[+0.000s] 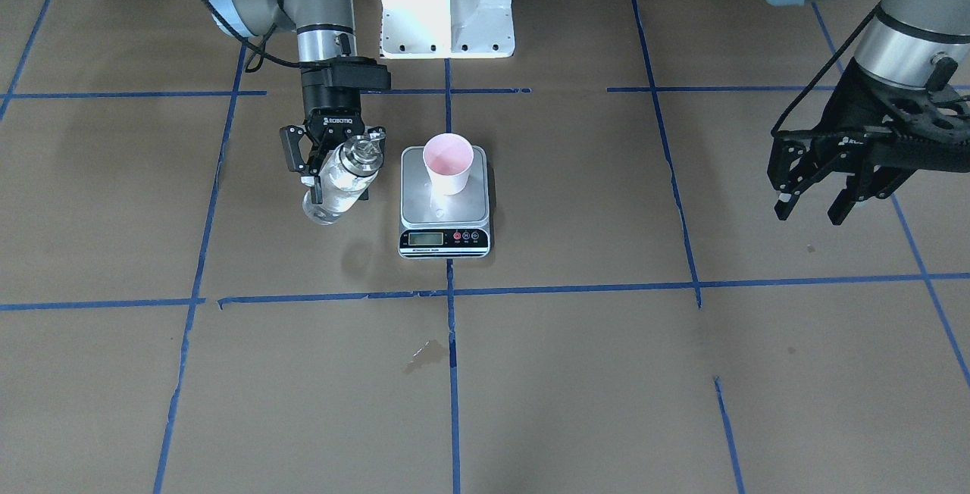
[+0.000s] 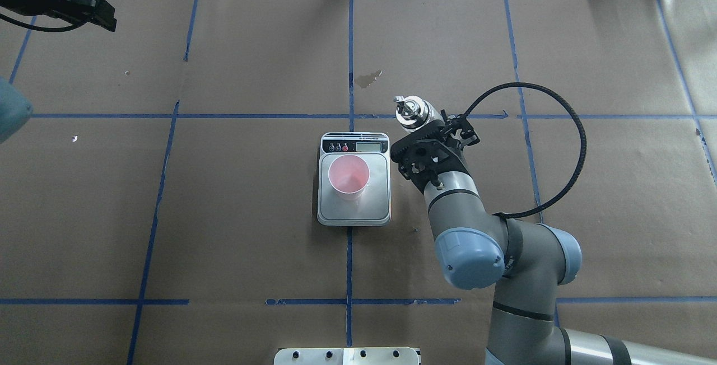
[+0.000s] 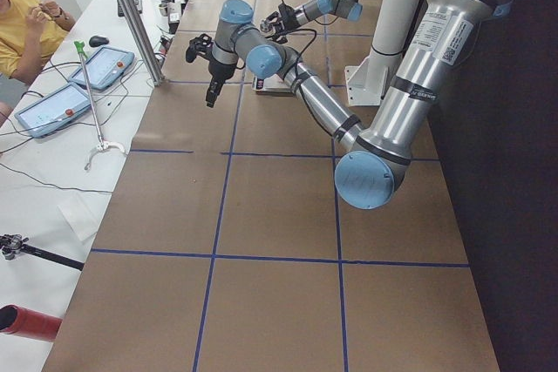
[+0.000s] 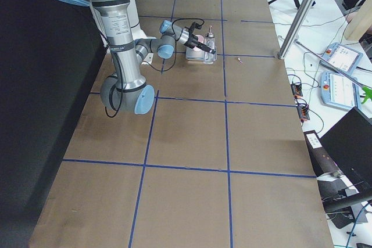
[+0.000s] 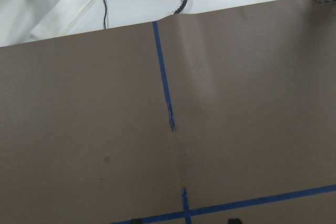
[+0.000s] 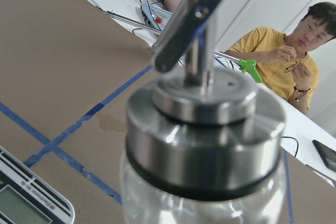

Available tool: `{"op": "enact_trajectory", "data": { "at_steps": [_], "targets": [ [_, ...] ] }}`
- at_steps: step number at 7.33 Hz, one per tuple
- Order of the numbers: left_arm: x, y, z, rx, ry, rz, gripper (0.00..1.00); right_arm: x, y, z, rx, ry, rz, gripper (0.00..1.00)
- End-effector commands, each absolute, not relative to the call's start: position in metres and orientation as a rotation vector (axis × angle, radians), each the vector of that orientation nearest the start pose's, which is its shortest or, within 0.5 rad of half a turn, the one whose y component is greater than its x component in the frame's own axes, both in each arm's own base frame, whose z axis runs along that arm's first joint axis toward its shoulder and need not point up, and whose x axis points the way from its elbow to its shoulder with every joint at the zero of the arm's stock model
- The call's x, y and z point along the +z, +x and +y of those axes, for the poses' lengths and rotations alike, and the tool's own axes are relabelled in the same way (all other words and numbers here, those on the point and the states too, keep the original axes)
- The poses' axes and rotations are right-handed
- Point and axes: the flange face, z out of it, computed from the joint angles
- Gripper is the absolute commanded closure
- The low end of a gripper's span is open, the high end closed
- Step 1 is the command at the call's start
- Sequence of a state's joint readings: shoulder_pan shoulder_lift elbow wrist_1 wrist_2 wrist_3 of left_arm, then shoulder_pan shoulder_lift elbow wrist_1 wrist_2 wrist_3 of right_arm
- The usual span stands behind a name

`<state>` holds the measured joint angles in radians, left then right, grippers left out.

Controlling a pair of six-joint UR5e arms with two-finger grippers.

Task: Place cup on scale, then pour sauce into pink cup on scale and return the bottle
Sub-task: 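Lift the glass bottle with the right gripper and carry it over the cup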

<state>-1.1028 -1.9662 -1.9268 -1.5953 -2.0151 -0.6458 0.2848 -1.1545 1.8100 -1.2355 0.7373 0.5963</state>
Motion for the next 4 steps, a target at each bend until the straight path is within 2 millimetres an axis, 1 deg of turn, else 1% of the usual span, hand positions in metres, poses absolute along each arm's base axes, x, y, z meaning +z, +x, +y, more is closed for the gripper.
{"op": "enact_trajectory", "data": {
  "at_steps": [1, 2, 3, 4],
  "targets": [
    [0.283, 0.184, -0.563, 0.006, 0.420, 0.759, 0.35, 0.252, -0.521, -0.358, -0.403, 1.199, -0.076, 1.00],
    [0.283, 0.184, -0.563, 0.006, 0.420, 0.759, 0.35, 0.257, -0.526, -0.352, -0.463, 1.200, -0.042, 1.00],
    [0.283, 0.184, -0.563, 0.006, 0.420, 0.759, 0.35, 0.264, -0.535, -0.339, -0.509, 1.203, 0.020, 1.00],
    [0.283, 0.184, -0.562, 0.007, 0.421, 0.760, 0.35, 0.264, -0.539, -0.335, -0.642, 1.205, 0.216, 1.00]
  ]
}}
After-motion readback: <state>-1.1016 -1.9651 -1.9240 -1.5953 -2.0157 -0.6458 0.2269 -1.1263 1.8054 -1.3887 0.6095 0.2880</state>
